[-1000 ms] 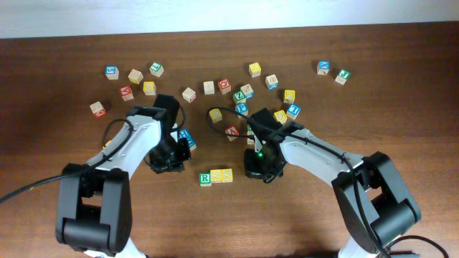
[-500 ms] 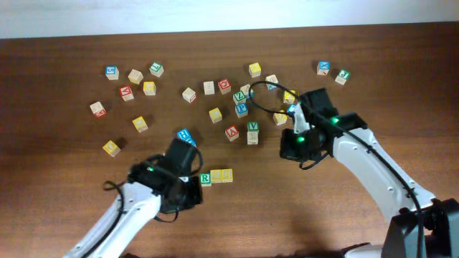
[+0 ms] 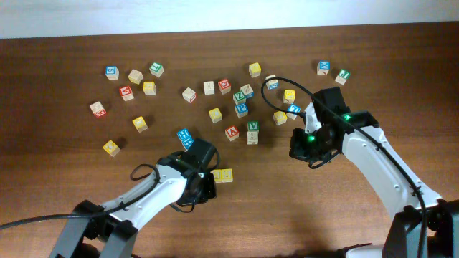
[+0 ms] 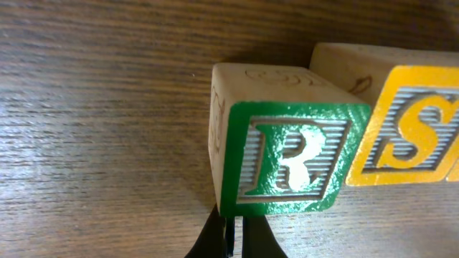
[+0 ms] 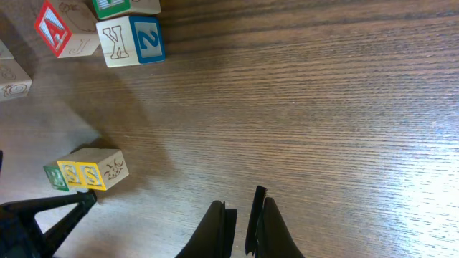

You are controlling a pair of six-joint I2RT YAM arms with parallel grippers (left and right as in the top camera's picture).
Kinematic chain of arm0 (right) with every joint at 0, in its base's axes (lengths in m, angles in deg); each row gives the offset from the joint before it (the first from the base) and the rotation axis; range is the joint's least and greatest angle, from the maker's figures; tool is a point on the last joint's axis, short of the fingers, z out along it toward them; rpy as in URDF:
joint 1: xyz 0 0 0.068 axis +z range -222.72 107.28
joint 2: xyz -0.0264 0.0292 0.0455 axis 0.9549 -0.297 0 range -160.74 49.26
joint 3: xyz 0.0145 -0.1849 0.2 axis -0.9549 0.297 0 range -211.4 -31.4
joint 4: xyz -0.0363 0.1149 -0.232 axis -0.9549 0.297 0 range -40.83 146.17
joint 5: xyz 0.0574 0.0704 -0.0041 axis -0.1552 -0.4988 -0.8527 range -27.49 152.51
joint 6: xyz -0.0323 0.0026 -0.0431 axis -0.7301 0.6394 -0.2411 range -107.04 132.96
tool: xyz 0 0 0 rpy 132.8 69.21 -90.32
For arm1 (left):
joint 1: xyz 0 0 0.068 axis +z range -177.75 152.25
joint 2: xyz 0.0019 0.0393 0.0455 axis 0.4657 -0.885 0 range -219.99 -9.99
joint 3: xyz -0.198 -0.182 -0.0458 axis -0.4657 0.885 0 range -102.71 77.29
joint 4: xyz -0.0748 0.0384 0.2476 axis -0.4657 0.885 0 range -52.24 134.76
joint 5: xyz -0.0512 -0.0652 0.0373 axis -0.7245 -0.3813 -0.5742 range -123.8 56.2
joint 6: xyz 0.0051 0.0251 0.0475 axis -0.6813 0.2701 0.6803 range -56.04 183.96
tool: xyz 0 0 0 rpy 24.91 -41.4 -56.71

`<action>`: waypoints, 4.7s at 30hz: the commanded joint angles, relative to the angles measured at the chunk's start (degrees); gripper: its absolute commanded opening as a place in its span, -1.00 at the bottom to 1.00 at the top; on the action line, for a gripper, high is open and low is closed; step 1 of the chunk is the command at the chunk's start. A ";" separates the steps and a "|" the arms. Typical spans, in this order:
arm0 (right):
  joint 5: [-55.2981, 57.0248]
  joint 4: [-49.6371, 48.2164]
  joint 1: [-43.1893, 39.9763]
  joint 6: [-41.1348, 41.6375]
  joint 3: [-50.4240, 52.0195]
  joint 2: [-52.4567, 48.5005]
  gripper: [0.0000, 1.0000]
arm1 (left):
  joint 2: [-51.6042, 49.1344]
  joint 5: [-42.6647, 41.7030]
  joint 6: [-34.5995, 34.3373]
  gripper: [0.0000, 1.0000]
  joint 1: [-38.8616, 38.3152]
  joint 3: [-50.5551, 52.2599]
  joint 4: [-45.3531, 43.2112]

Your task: Spell out RSS

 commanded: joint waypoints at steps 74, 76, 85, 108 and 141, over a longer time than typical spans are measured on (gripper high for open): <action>2.08 19.91 -0.04 -0.42 0.48 33.00 0.97 | 28.85 5.22 7.72 0.98 30.71 -13.07 18.84; 2.10 14.82 -0.04 -5.60 3.17 35.98 0.97 | 28.85 5.22 7.72 0.98 30.71 -13.07 18.82; 0.87 -21.73 -3.76 -11.89 28.15 68.87 0.97 | 28.85 5.22 7.72 0.98 30.71 -13.07 18.82; 5.77 -59.82 -9.14 -20.09 60.33 88.59 0.97 | 28.85 5.22 7.72 0.98 30.71 -13.07 18.82; 17.29 -46.14 -8.76 -20.04 60.33 88.59 0.97 | 28.85 5.22 7.72 0.98 30.71 -13.07 18.84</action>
